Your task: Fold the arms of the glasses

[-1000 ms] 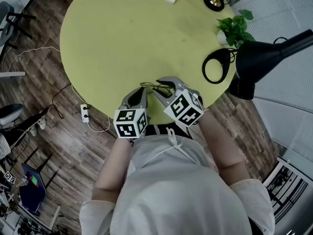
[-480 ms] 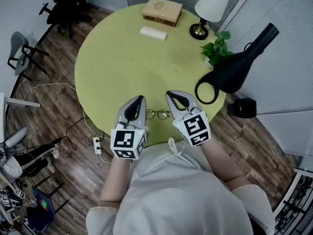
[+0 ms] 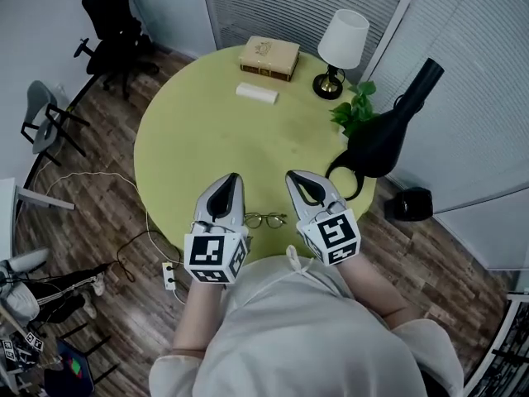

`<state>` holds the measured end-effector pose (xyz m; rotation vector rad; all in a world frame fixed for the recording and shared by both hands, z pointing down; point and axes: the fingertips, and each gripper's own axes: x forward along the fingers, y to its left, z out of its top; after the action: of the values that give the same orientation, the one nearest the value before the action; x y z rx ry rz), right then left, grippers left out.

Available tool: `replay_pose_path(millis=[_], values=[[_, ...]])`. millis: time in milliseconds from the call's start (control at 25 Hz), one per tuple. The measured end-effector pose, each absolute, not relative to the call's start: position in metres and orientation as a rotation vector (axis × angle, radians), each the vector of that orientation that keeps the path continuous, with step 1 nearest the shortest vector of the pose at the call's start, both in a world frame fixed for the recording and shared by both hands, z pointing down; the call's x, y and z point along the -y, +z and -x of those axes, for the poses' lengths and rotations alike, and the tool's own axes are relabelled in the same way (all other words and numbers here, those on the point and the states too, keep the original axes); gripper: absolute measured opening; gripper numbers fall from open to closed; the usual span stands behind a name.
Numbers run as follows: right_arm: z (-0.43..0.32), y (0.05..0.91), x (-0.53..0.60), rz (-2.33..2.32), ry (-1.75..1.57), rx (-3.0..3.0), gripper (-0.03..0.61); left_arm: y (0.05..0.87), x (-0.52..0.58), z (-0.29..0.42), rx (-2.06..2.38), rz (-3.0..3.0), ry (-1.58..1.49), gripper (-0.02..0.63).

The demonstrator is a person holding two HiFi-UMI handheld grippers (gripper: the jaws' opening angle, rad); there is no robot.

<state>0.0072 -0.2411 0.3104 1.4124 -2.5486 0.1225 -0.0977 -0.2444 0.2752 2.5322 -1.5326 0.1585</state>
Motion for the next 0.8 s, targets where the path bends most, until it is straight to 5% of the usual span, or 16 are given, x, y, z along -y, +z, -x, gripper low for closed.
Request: replay_pose_path(millis=[800], values=[[-0.003,0.323,0.226,-1.380,0.139,2.497,0.000,0.289,0.232,0.083,1.485,-2.531,0.198,0.006]])
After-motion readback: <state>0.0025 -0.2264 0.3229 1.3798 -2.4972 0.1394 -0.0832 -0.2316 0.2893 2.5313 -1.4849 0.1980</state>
